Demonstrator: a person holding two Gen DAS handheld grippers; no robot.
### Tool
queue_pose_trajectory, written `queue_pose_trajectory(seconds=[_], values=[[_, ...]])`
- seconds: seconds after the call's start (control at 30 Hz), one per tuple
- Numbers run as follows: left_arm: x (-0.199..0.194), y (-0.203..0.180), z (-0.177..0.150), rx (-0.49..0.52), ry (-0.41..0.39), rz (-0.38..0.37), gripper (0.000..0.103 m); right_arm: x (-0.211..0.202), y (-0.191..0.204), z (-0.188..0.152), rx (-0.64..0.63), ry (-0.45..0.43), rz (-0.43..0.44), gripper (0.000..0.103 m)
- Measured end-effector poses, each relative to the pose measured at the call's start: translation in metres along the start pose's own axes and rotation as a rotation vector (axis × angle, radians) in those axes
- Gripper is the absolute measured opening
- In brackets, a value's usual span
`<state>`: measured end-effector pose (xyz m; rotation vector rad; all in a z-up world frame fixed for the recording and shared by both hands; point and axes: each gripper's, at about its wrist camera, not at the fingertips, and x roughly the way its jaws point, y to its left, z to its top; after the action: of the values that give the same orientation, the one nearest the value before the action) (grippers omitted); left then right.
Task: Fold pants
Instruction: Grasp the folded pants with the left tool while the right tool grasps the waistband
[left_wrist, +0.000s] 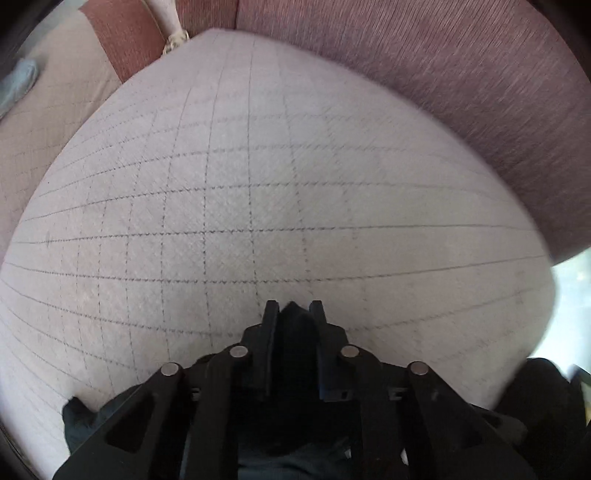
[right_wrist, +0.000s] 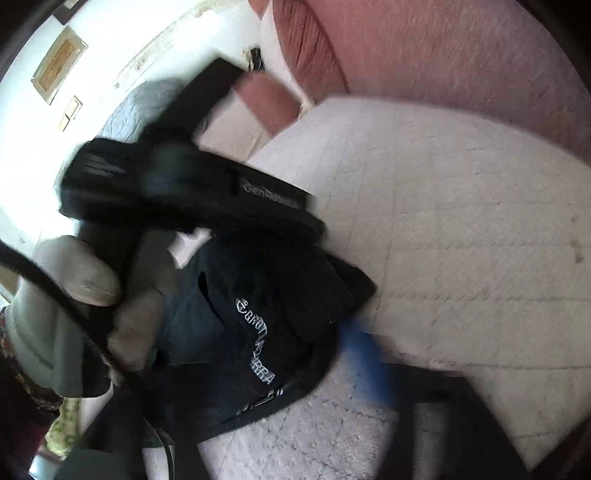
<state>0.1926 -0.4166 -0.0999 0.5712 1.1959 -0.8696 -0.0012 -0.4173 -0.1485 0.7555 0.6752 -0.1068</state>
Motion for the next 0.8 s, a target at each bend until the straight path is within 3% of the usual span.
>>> queue_pose_trajectory(seconds=[0.07,0.3,0.47,0.63,0.8], values=[[-0.019,0.004,-0.008,-0.020,-0.045,-0.016,0.013,-0.003,0.003,0.002,-0.009,0.005,0.016,0.026],[-0.094,0.047,-0.054,-0.170,-0.210,-0.106,0.013,-0.033,0.067,-0.001,-0.264,-0.036,0.056,0.021],[-0.136,0.118,-0.119,-0.363,-0.310,-0.166,0.013,-0.040,0.133,-0.006,-0.428,-0.002,0.142,0.020],[-0.139,0.188,-0.204,-0.598,-0.383,-0.219,0.013,-0.011,0.204,-0.035,-0.578,0.111,0.233,0.020],[-0.118,0.241,-0.266,-0.797,-0.417,-0.301,0.013,0.038,0.248,-0.072,-0.702,0.220,0.231,0.020]])
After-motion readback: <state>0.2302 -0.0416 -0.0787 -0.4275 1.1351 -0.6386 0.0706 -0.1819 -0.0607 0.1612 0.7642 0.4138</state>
